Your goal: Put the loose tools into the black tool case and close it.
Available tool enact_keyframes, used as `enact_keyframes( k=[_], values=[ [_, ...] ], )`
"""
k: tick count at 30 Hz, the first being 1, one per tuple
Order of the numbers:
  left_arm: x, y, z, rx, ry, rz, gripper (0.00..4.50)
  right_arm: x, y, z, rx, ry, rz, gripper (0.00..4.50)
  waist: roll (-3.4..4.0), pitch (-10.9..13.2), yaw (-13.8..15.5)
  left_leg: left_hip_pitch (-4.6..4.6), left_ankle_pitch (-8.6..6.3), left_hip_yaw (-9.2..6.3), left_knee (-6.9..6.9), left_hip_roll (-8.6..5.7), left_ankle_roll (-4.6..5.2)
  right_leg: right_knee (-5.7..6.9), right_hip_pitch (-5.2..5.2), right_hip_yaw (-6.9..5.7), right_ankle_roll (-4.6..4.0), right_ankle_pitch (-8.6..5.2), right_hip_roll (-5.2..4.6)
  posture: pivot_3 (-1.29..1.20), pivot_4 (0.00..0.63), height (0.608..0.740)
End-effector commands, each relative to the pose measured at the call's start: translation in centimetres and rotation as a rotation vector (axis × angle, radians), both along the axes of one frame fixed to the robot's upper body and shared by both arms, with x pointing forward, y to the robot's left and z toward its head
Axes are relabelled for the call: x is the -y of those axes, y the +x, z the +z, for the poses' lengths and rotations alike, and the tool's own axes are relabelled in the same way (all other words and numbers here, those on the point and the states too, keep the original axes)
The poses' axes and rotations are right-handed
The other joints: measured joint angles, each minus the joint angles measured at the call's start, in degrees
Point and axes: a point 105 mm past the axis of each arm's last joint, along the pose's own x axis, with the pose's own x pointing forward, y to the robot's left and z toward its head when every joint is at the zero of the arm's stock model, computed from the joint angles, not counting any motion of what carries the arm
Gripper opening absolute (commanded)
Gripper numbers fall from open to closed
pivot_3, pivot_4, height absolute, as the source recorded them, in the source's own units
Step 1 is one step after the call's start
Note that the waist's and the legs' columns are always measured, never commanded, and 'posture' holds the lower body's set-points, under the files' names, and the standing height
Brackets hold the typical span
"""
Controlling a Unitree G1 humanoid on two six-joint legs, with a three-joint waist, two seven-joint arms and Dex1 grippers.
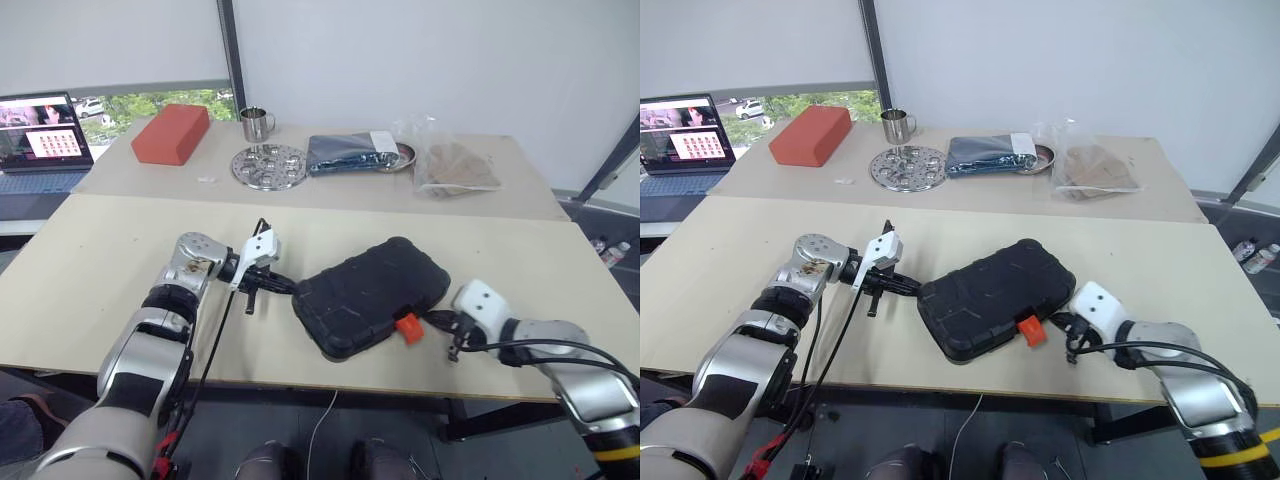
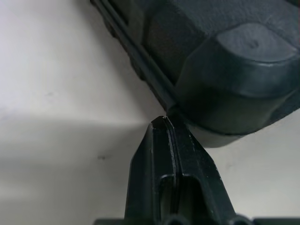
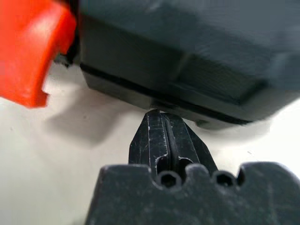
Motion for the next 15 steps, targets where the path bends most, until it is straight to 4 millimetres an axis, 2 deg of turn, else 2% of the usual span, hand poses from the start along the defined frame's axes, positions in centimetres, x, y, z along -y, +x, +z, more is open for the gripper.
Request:
enact_keyframes(
  k=[1, 4, 7, 10, 12, 15],
  values=[
    [0.6, 0.3, 6.7, -0.037, -0.234, 0.028, 0.02, -0.8, -1.7, 3.3, 0.037, 0.106, 0.034, 0.00, 0.00, 0.0, 0.0, -0.03, 0.00, 0.00, 0.04, 0.02, 0.00, 0.01, -0.01, -0.02, 0.00, 0.00, 0.04, 0.00, 0.150, 0.736],
    [2.7, -1.5, 7.7, -0.099, -0.277, -0.042, 0.02, -1.8, -2.3, 4.5, 0.042, 0.200, 0.021, 0.00, 0.00, 0.0, -0.2, -0.16, 0.00, -0.09, 0.22, 0.07, 0.01, 0.00, -0.01, -0.10, 0.07, -0.03, 0.08, 0.00, 0.150, 0.736],
    [5.0, -2.9, 6.5, -0.110, -0.238, -0.092, 0.02, -2.9, -2.5, 4.7, 0.024, 0.240, 0.023, 0.00, 0.02, 0.0, -0.2, -0.03, 0.00, -0.18, 0.26, 0.06, 0.01, -0.02, 0.20, -0.07, 0.37, -0.18, 0.05, 0.00, 0.150, 0.736],
    [7.2, -3.3, 3.1, -0.076, -0.141, -0.095, 0.02, -3.9, -2.1, 3.7, 0.008, 0.221, 0.023, 0.00, 0.03, 0.0, -0.2, 0.38, -0.03, -0.26, 0.24, 0.04, 0.02, -0.05, 0.66, -0.05, 0.39, -0.19, 0.02, 0.00, 0.150, 0.736],
    [7.7, -3.4, 1.4, -0.070, -0.081, -0.094, 0.02, -4.0, -1.7, 2.8, -0.016, 0.194, 0.009, 0.00, 0.02, 0.0, -0.2, 0.54, -0.05, -0.29, 0.24, 0.05, 0.05, -0.08, 0.81, -0.05, 0.40, -0.21, 0.03, 0.00, 0.150, 0.736],
    [7.7, -3.2, 0.1, -0.020, -0.018, -0.101, 0.02, -3.6, -1.5, 1.6, -0.044, 0.133, -0.008, 0.00, 0.19, -0.1, 0.2, 0.66, -0.11, -0.34, 0.21, 0.07, 0.13, -0.08, 0.91, -0.04, 0.31, -0.16, -0.07, 0.00, 0.150, 0.736]
  ],
)
